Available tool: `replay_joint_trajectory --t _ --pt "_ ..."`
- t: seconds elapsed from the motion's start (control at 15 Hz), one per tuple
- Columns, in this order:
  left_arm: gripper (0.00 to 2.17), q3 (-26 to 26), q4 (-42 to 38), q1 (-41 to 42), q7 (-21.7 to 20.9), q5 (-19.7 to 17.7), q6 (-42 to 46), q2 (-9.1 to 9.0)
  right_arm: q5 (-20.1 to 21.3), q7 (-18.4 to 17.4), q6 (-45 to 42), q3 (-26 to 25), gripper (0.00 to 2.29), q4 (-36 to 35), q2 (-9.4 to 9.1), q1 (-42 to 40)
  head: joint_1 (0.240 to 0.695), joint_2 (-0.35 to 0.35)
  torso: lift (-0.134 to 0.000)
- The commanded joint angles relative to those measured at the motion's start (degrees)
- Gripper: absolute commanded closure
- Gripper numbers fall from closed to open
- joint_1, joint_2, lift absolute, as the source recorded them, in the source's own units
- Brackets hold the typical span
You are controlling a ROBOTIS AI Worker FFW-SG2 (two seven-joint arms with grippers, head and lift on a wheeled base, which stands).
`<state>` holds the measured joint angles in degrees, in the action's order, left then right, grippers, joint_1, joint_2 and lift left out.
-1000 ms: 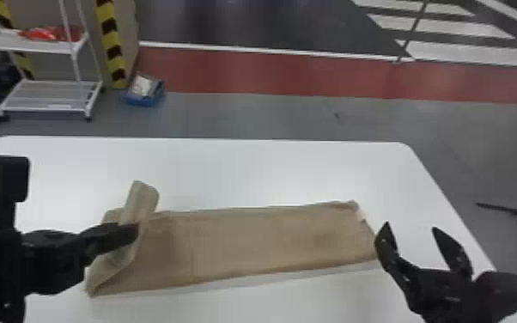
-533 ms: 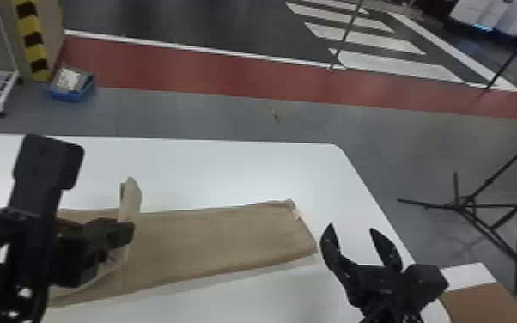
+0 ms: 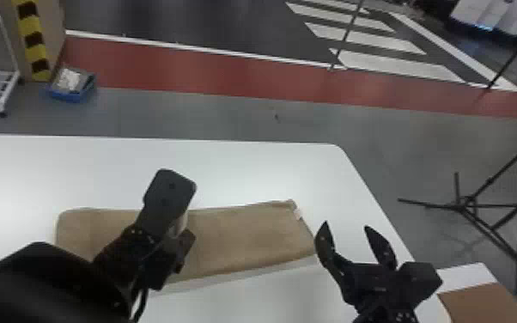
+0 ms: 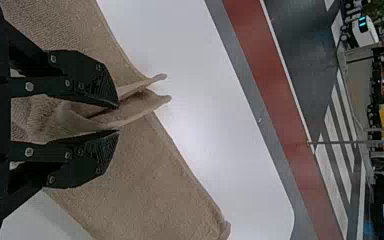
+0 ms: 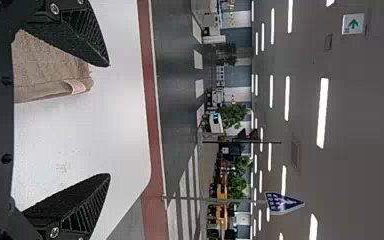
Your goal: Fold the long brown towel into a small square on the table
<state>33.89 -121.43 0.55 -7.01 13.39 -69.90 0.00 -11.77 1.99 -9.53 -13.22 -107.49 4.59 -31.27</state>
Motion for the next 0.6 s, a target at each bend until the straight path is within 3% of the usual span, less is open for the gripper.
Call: replay_joint_trajectory --t 0.0,0.27,0.47,0.53 --pt "0.03 0.91 -3.02 2.08 -0.99 0.41 -0.2 -0.15 0.17 0.03 0.0 0.92 0.1 0.0 0.07 0.68 0.695 -0.35 -0.112" --pt "0.03 -3.66 -11.72 9.12 -1.42 -0.12 0.68 -0.15 3.69 0.56 3.16 6.72 0.1 0.0 0.07 3.32 0.695 -0.35 -0.112" --pt "0.03 -16.58 -13.74 17.55 -1.78 -4.08 14.04 -0.15 8.08 0.91 10.9 13.84 0.1 1.14 -0.2 8.33 0.695 -0.35 -0.112" --pt "0.03 -20.53 -14.01 19.93 -2.04 -6.1 17.73 -0.15 9.23 1.0 12.31 16.3 0.1 2.11 -0.2 10.0 0.695 -0.291 -0.112"
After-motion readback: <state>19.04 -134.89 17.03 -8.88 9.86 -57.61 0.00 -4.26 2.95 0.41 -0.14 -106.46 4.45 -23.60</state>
